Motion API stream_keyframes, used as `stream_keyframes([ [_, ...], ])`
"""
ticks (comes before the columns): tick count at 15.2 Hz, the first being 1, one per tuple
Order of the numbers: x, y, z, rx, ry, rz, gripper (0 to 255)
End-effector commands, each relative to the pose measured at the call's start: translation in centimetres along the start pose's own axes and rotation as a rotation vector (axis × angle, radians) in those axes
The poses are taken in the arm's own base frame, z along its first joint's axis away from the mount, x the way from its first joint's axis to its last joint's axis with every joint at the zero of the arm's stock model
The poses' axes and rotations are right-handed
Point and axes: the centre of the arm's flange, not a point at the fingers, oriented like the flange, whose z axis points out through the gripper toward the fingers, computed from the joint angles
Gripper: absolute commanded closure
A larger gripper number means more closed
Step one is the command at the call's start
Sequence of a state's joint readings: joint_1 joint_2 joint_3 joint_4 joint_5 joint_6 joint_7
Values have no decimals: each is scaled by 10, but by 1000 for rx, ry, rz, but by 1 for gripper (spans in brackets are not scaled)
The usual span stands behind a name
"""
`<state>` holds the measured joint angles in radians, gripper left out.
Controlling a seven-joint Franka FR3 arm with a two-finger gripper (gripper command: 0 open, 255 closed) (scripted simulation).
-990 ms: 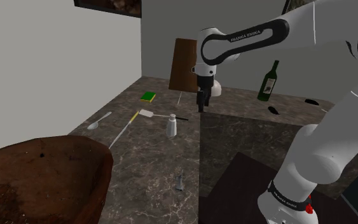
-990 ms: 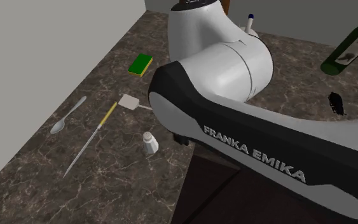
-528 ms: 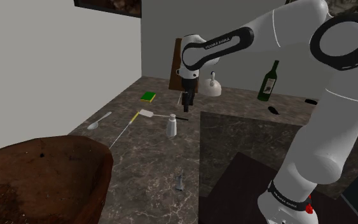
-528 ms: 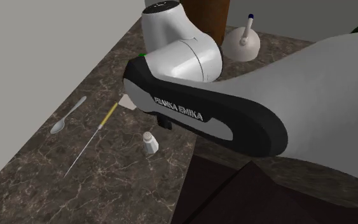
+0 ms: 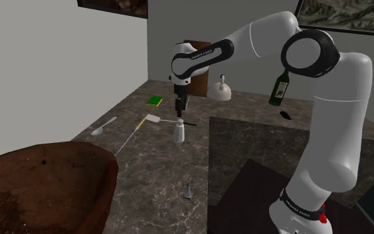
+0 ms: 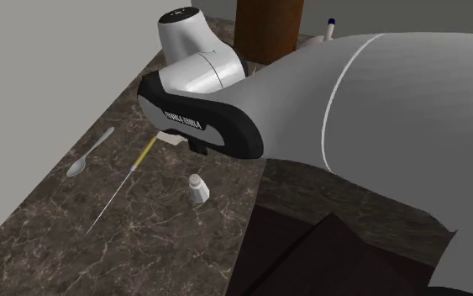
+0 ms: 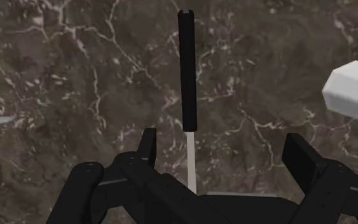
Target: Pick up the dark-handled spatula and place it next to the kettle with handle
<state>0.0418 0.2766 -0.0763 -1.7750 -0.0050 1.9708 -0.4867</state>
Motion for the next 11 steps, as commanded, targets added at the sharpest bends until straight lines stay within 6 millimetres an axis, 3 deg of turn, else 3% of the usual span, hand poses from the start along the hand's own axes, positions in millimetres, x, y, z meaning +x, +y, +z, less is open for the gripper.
stream_keyframes([
  [1, 29, 5, 7, -10, 8, -32, 0],
  [3, 53, 10, 13, -19, 15, -63, 0],
  [4, 55, 10, 14, -21, 16, -66, 0],
  [11, 56, 11, 54, -21, 16, -66, 0],
])
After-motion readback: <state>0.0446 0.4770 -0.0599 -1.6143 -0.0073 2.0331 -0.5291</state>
